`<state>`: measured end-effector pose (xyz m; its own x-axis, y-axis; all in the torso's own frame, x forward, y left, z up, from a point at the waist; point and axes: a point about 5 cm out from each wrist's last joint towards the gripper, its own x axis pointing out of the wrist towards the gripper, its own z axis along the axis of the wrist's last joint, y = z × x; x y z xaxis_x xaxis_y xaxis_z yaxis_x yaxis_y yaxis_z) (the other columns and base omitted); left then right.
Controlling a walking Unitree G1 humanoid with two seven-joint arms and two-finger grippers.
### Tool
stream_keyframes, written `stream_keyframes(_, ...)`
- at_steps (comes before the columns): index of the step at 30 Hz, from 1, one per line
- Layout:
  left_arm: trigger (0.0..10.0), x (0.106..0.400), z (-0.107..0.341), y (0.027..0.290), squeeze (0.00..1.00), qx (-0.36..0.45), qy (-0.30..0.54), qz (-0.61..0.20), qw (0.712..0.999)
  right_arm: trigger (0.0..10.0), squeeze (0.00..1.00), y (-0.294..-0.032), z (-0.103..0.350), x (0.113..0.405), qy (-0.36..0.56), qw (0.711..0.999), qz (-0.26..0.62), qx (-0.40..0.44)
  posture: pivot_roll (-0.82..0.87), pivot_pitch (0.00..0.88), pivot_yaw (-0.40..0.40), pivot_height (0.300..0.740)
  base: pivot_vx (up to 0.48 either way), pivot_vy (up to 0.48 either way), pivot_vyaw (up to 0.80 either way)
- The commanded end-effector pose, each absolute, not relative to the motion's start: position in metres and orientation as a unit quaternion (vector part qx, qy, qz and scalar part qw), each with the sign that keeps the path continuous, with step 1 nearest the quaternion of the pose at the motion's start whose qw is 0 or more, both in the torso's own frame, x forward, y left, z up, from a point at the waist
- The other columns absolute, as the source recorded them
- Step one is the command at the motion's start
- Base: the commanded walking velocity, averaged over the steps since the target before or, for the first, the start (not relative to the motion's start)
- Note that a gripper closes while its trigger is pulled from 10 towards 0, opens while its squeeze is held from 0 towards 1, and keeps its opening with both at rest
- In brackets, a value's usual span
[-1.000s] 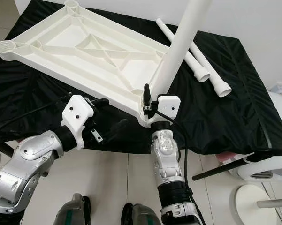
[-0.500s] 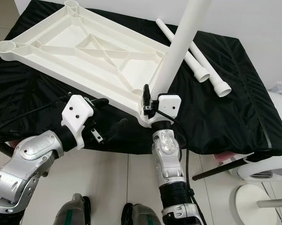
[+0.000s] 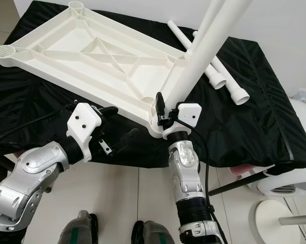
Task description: Building children table
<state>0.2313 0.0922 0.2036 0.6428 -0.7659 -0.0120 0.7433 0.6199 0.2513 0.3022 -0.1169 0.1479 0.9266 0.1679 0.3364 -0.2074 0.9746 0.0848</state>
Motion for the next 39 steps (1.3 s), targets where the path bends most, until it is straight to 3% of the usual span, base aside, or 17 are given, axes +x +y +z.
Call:
stream_keyframes(1,10.0,0.227,0.206,0.09,0.0,0.114,-0.058,-0.419,0.899,10.0,0.0,-0.128,0.109,0.297,-0.076,0.993,0.083,0.038,0.15,0.124,-0.145,0.74,0.0,0.0,0.0)
stream_keyframes(19,10.0,0.226,0.207,0.092,0.0,0.115,-0.057,-0.416,0.9,10.0,0.0,-0.134,0.098,0.297,-0.05,0.995,0.075,0.042,0.15,0.139,-0.139,0.74,0.0,0.0,0.0)
stream_keyframes(39,10.0,0.226,0.209,0.093,0.0,0.116,-0.058,-0.414,0.901,10.0,0.0,-0.16,0.097,0.307,-0.015,0.971,0.239,0.008,0.15,0.148,-0.137,0.74,0.0,0.0,0.0)
